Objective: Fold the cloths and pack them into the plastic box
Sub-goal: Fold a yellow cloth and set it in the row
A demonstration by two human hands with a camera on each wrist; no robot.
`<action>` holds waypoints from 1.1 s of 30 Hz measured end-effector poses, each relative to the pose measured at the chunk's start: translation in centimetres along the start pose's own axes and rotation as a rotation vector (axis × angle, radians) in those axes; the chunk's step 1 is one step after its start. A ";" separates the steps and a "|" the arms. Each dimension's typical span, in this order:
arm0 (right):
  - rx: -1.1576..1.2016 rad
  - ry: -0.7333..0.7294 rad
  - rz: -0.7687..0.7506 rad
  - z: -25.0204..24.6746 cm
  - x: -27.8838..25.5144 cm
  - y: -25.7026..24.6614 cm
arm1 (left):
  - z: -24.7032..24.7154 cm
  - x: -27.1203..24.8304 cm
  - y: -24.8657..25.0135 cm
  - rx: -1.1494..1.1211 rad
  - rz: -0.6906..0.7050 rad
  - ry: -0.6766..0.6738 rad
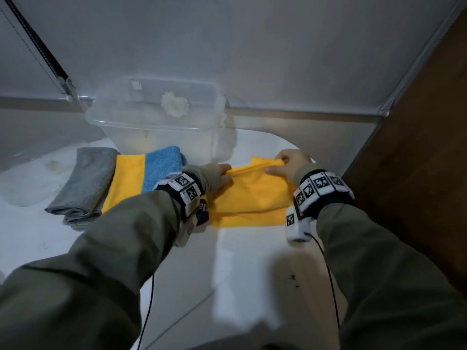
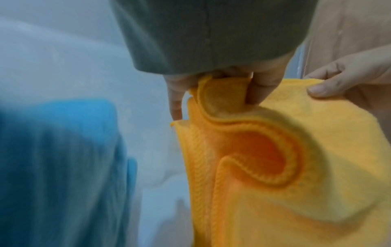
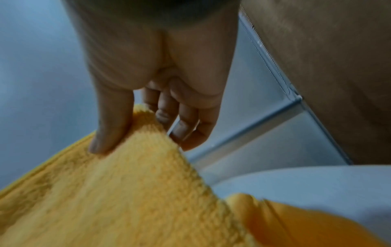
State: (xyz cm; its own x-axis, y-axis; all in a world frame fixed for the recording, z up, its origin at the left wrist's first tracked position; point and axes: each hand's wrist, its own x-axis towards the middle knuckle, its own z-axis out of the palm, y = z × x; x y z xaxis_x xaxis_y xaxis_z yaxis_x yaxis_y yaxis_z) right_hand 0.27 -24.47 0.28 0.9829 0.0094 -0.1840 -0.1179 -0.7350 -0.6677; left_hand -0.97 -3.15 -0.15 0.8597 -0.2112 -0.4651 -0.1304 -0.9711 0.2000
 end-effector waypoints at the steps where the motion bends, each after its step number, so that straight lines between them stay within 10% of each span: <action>1: 0.096 0.041 -0.029 -0.9 0.0 -0.7 | -1.3 -0.3 -0.2 -0.013 0.048 0.048; 11: 0.405 0.147 -0.378 -4.3 -2.9 -7.9 | -7.2 -4.0 -1.1 0.204 -0.012 0.359; 16: 0.342 0.089 -0.536 -2.7 -4.7 -11.5 | -8.4 -6.7 2.4 -0.473 0.368 0.404; 20: 0.375 0.132 -0.497 -3.2 -5.0 -11.3 | -10.4 -7.9 2.7 -0.465 0.374 0.413; 25: -0.059 -0.166 -0.207 -3.6 -5.0 -8.5 | -11.1 -8.4 -0.2 -0.741 0.363 0.456; 33: -0.028 0.070 -0.169 -4.4 -4.5 -8.8 | -9.8 -9.4 -3.8 -0.980 0.235 0.487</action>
State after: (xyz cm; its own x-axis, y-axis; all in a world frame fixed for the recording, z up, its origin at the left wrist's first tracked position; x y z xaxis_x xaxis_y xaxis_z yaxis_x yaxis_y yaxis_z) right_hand -2.52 -21.02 10.22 0.9959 0.0879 -0.0197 0.0527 -0.7455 -0.6644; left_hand -3.69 3.63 11.90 0.9944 -0.1037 0.0181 -0.0544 -0.3600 0.9314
